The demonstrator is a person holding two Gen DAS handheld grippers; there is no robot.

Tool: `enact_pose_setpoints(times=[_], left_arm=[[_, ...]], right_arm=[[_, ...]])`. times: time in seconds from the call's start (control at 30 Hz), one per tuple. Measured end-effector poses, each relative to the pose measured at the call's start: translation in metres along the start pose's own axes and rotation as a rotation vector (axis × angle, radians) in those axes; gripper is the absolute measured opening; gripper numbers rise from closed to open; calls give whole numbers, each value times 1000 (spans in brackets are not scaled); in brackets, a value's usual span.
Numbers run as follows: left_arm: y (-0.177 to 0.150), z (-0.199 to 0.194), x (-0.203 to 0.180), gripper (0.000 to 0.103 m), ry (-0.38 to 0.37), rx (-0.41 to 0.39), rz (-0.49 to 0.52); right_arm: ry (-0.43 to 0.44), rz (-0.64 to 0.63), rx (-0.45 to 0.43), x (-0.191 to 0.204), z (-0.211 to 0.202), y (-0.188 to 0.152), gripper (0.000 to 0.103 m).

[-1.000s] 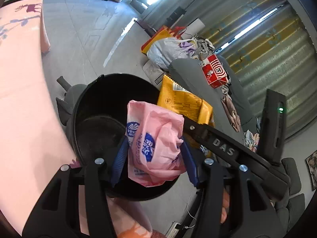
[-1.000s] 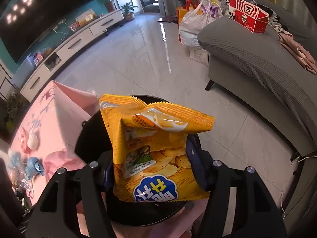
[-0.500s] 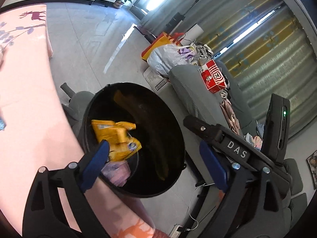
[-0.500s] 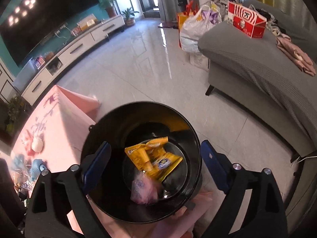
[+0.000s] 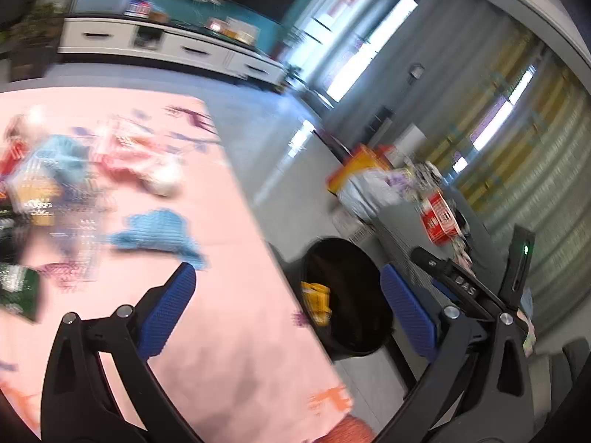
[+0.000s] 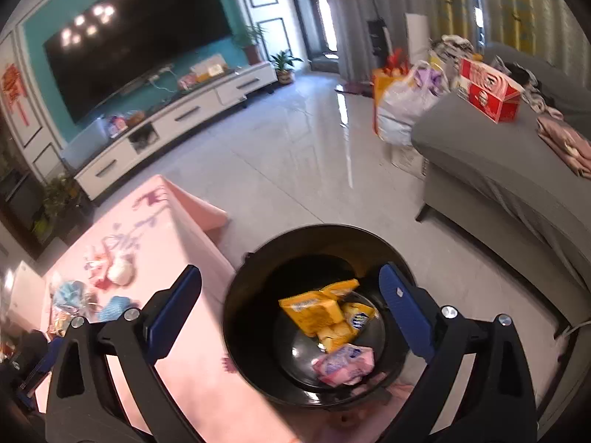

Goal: Collect trash
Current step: 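Move both tools back over the table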

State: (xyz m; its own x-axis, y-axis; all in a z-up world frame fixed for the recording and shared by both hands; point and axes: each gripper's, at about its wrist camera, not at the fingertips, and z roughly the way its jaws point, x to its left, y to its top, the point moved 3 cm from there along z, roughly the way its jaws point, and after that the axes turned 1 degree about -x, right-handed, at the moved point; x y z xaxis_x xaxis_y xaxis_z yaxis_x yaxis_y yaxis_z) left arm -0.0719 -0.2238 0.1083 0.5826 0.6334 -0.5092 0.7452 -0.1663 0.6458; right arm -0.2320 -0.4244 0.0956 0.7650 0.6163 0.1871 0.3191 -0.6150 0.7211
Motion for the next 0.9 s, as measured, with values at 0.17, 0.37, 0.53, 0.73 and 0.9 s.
enact_pose_setpoints(times=[0.17,0.37,0.53,0.73,0.9], left_arm=[[3,-52,65,100,199,-58,-17],[-8,-103,149,100,400,-121,-44],[-7,-129,216,100,500,-147,-190],[-7,-145,263,100,482,-169,-344],[-15,-132,280,100,448,-115,-424]], right_arm=[[12,-76,-7,28,-2,-4,97],[48,-30,-52,62,-6,-9,97],[72,-143,-69,112,-1,-25,97],[169,-244,-1,157,15,-47,97],[265,-327,130,203,37,-67,97]])
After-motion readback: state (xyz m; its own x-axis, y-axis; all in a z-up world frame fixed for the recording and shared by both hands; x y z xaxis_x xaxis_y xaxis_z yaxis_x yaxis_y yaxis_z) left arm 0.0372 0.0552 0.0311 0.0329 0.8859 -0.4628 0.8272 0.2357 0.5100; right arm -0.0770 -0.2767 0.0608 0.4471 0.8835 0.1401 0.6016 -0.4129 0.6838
